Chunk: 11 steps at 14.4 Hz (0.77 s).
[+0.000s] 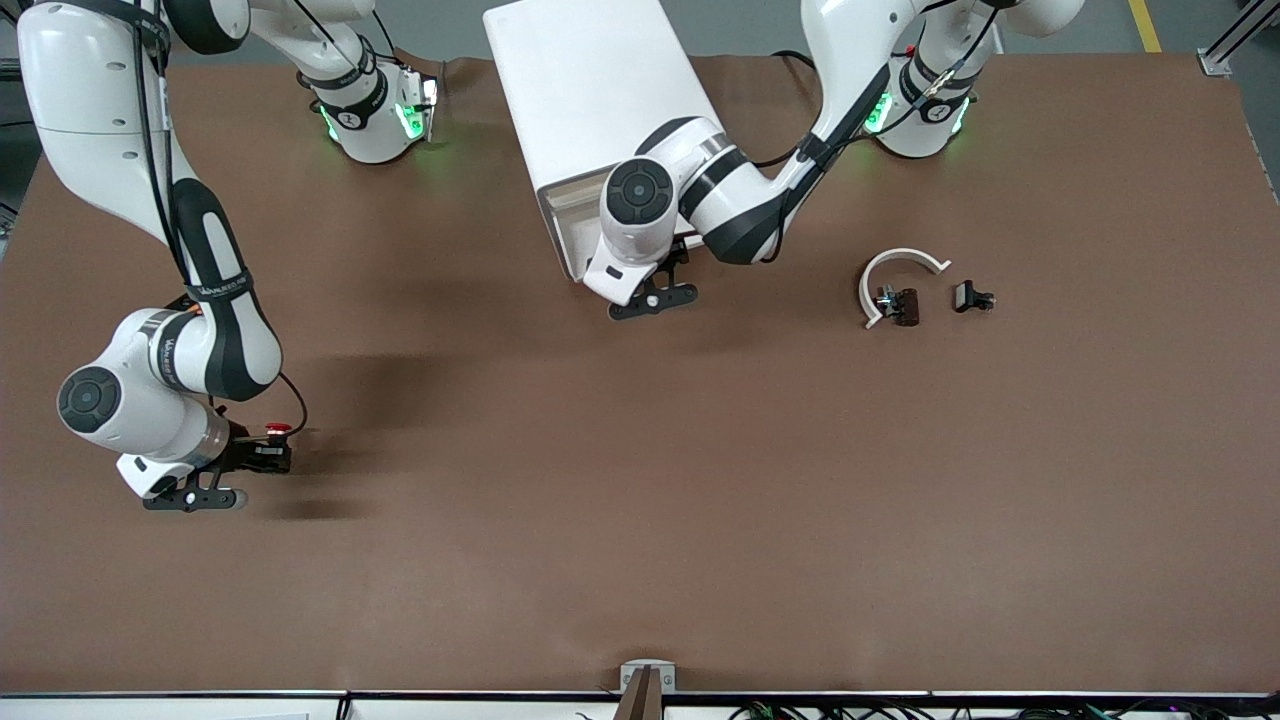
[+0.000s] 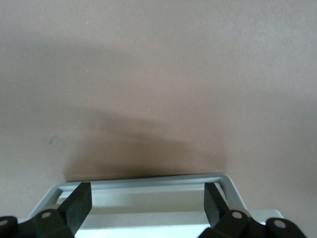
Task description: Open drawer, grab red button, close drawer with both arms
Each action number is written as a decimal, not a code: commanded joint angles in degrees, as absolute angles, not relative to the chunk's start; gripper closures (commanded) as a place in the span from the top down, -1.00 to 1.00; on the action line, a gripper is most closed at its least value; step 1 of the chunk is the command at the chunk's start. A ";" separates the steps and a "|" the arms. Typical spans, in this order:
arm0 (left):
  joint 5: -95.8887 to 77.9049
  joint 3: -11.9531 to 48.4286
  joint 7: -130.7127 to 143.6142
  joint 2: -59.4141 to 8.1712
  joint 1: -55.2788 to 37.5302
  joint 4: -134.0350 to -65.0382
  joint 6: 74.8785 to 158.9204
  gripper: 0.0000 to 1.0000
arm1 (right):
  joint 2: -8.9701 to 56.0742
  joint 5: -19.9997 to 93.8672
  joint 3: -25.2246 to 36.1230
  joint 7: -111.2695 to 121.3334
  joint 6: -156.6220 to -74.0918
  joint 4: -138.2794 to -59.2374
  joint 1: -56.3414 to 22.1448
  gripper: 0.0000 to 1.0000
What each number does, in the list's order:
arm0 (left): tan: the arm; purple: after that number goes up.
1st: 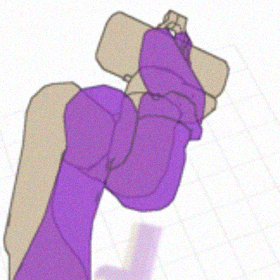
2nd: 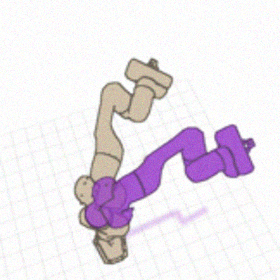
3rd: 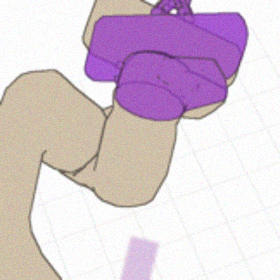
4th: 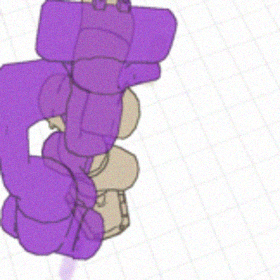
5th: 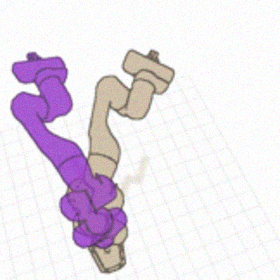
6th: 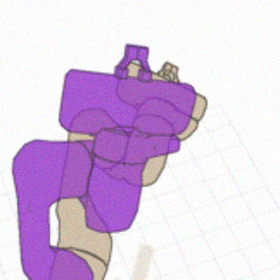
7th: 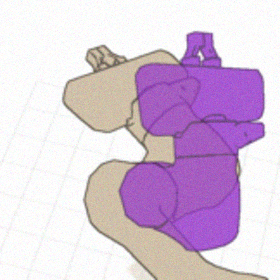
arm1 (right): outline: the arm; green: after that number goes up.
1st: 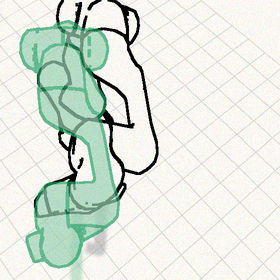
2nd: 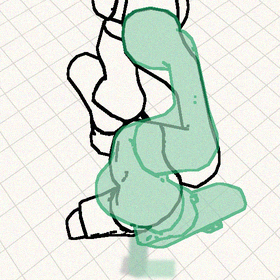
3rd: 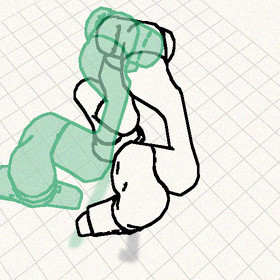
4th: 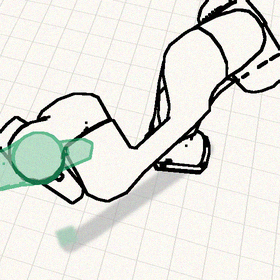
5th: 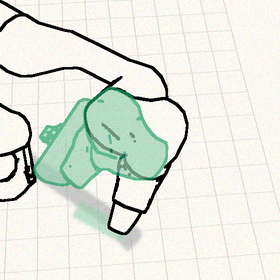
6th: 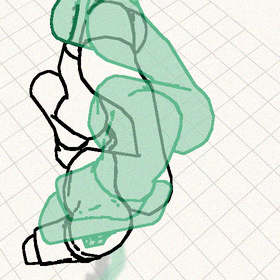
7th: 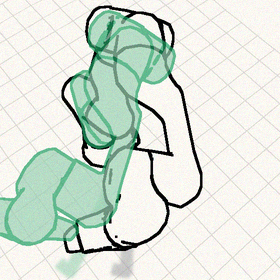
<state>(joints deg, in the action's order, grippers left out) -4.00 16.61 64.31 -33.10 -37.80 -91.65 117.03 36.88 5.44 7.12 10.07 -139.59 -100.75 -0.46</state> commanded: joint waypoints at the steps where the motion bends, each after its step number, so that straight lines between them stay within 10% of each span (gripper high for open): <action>1: -3.16 18.89 66.97 -31.29 -37.79 -93.78 117.25 1.00 | 36.74 4.66 6.06 10.72 -141.94 -102.74 0.70 -1.00; 7: -5.96 21.00 68.64 -31.46 -37.71 -93.96 117.25 1.00 | 36.91 4.66 6.06 10.90 -141.77 -103.36 0.70 -1.00; 8: -7.02 21.09 68.64 -31.55 -37.71 -93.87 117.25 1.00 | 36.91 4.66 6.06 10.90 -141.68 -103.36 0.70 -0.35; 9: -8.42 21.09 68.64 -31.81 -37.71 -93.87 117.25 1.00 | 36.91 4.66 6.06 10.81 -141.68 -103.27 0.70 0.99; 11: -10.54 21.09 68.64 -31.99 -37.71 -93.87 117.25 1.00 | 36.91 4.66 6.06 10.72 -141.68 -103.10 0.79 1.00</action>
<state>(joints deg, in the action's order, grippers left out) -8.09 20.59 67.89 -33.09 -37.86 -92.57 117.02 37.50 5.43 7.10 10.41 -141.29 -102.70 -0.45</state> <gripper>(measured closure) 0.000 0.458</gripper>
